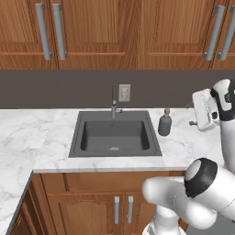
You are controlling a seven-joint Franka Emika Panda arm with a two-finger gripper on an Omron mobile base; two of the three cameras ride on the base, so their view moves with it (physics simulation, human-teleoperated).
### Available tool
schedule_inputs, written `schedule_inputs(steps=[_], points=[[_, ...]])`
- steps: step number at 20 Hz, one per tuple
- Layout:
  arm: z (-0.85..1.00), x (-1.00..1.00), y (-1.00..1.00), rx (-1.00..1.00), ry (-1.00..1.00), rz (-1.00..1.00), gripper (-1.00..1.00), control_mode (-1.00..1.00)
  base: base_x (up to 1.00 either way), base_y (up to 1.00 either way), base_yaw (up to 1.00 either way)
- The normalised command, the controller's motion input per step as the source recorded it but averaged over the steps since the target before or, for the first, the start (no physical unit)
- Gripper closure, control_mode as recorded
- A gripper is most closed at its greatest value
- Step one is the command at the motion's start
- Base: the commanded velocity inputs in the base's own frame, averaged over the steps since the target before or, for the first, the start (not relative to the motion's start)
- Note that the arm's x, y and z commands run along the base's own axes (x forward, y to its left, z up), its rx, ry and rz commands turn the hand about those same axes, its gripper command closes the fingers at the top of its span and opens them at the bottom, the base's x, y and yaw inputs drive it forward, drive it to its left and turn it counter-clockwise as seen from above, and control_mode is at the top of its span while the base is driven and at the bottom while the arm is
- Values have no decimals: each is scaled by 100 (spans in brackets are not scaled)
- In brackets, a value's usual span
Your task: Restock the sink supplies by placing the sponge and soap dispenser on the counter and next to the sink. Make sure the soap dispenser is upright.
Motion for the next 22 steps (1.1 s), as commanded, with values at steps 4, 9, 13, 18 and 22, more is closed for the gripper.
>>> schedule_inputs(steps=[4, 9, 13, 18, 22], points=[[-12, 0, 52, -57, 8, 9, -100, -100, 0, 0, 0], [-37, 0, 42, -53, 10, 12, -100, -100, 0, 0, 0], [-60, 0, 18, -47, 5, 23, -100, -100, 0, 0, 0], [-41, 0, 52, -29, 0, 29, -100, -100, 0, 0, 0], [-26, 0, 72, -17, 4, 35, -100, -100, 0, 0, 0]])
